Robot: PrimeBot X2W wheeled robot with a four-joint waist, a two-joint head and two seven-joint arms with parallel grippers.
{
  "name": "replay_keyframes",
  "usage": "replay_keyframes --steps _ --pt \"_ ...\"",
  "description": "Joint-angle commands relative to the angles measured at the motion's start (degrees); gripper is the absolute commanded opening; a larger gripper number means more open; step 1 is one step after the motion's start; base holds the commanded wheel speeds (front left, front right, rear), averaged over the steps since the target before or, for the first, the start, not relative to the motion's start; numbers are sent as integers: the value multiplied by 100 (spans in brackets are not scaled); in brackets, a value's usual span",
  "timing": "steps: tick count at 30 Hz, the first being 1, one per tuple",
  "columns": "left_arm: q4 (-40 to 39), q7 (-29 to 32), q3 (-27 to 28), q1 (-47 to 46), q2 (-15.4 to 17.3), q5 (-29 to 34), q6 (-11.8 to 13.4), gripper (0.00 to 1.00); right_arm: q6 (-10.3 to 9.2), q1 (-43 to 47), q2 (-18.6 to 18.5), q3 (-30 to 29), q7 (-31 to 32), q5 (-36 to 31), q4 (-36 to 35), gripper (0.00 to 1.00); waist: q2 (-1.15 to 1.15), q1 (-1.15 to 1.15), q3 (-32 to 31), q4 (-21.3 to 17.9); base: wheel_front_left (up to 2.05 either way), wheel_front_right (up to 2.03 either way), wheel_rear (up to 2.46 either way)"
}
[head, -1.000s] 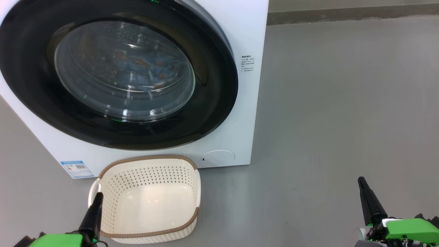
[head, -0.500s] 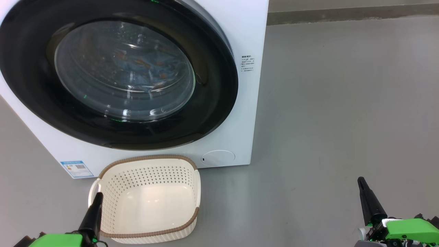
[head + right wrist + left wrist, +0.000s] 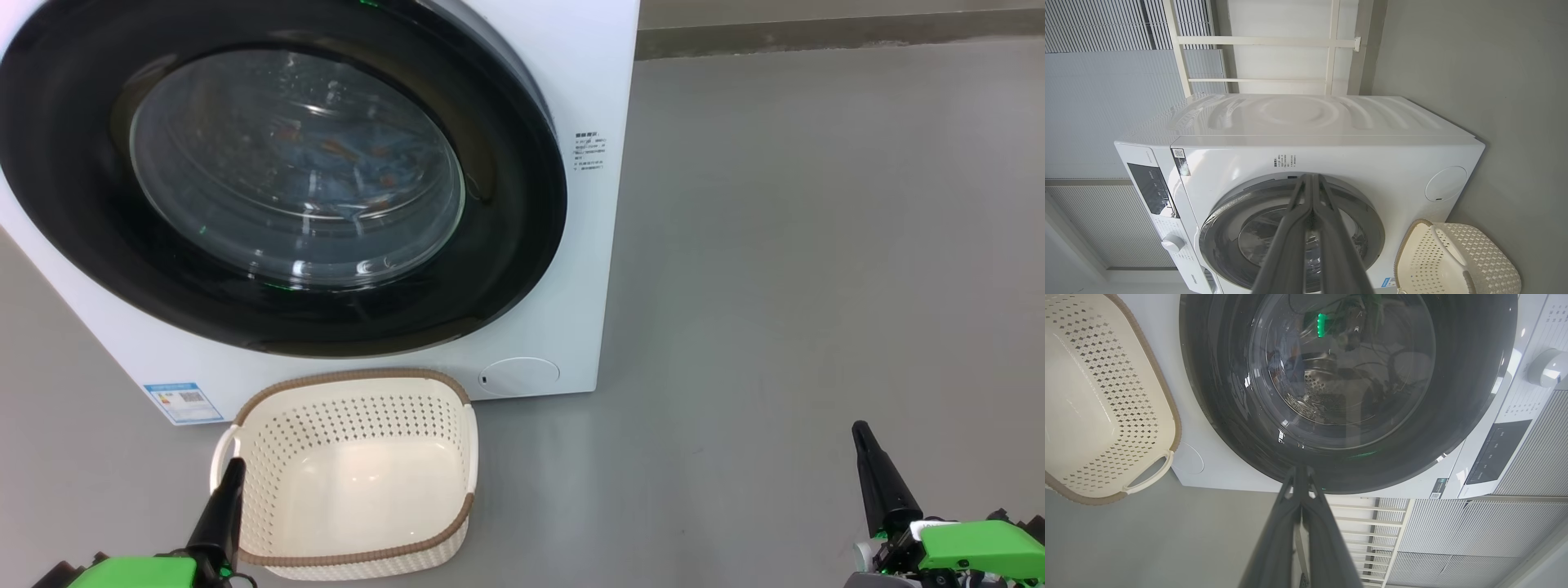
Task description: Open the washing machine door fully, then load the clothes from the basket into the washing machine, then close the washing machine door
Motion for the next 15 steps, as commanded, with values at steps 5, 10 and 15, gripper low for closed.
replay_keyframes --steps 5,10,15 --pt "-110 30 208 -238 65 -22 -11 0 -5 -259 -13 97 40 -21 -174 0 0 0 0 0 0 0 0" --pt "-110 31 209 -238 64 -21 -11 0 -5 -259 -9 92 44 -25 -174 0 0 0 0 0 0 0 0" --pt "-110 32 210 -238 64 -20 -11 0 -5 -260 -5 87 49 -30 -173 0 0 0 0 0 0 0 0"
